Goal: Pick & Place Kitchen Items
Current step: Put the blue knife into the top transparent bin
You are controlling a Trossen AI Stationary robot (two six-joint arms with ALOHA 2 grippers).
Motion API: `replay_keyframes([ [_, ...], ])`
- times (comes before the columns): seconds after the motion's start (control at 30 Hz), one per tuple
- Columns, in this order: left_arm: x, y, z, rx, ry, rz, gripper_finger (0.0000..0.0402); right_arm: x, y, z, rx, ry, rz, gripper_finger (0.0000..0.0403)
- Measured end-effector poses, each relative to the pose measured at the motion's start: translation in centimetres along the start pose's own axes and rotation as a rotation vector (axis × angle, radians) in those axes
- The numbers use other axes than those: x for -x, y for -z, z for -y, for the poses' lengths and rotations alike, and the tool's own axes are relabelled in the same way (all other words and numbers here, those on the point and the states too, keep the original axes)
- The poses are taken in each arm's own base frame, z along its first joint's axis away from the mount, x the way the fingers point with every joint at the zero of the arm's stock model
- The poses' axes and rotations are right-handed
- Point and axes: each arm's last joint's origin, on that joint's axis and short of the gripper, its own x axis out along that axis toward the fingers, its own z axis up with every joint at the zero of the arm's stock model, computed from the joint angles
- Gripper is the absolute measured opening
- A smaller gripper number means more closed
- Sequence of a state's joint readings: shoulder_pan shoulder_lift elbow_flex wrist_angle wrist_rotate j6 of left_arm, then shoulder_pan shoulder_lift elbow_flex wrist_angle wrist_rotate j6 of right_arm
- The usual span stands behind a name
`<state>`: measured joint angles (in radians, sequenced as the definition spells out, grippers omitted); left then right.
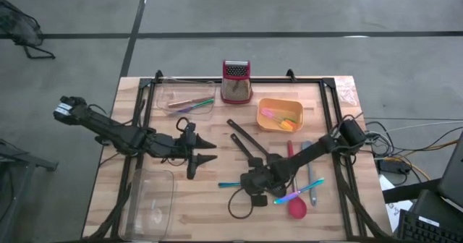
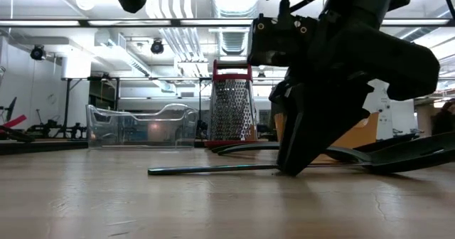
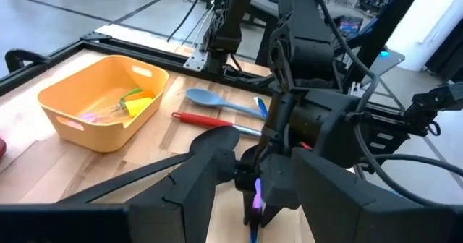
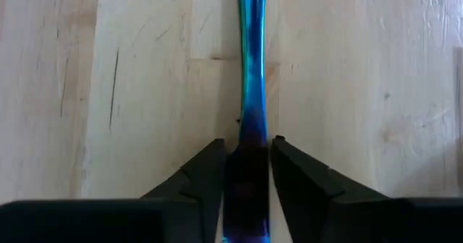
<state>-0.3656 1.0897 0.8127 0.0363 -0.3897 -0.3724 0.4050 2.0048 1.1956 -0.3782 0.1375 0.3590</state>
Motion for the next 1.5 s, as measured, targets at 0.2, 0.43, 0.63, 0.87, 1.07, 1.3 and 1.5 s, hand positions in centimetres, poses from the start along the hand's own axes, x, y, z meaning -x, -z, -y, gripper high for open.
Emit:
replay_keyframes([
  [0.2, 0.0, 0.0, 0.0, -0.001, 0.002, 0.004, 0.0186, -0.2, 0.4, 0.2, 0.015, 0.004, -0.019, 0.0068],
  [0.43, 0.0, 0.0, 0.0, -0.001, 0.001, 0.004, 0.0186, 0.1, 0.2, 0.2, 0.044, 0.022, -0.011, 0.0068],
  [0.63, 0.0, 0.0, 0.0, -0.003, 0.0, -0.001, 0.0186, 1.1, -0.3, 0.1, 0.066, 0.037, 0.024, 0.0069],
  [0.87, -0.1, 0.4, -0.1, 0.0, -0.013, -0.032, 0.0186, 1.6, -0.2, 0.3, 0.078, 0.071, 0.027, 0.0069],
  [1.07, -1.3, 2.0, -0.2, 0.095, -0.032, -0.096, 0.0186, 2.0, -0.3, 0.4, 0.085, 0.089, 0.042, 0.0069],
  [1.3, -4.0, 5.4, -0.2, 0.156, -0.05, -0.242, 0.0186, 3.5, -0.8, 0.5, 0.091, 0.096, 0.08, 0.007],
  [1.5, -6.4, 7.4, -0.5, 0.267, -0.024, -0.353, 0.0186, 4.1, -0.8, 0.7, 0.108, 0.13, 0.081, 0.007],
])
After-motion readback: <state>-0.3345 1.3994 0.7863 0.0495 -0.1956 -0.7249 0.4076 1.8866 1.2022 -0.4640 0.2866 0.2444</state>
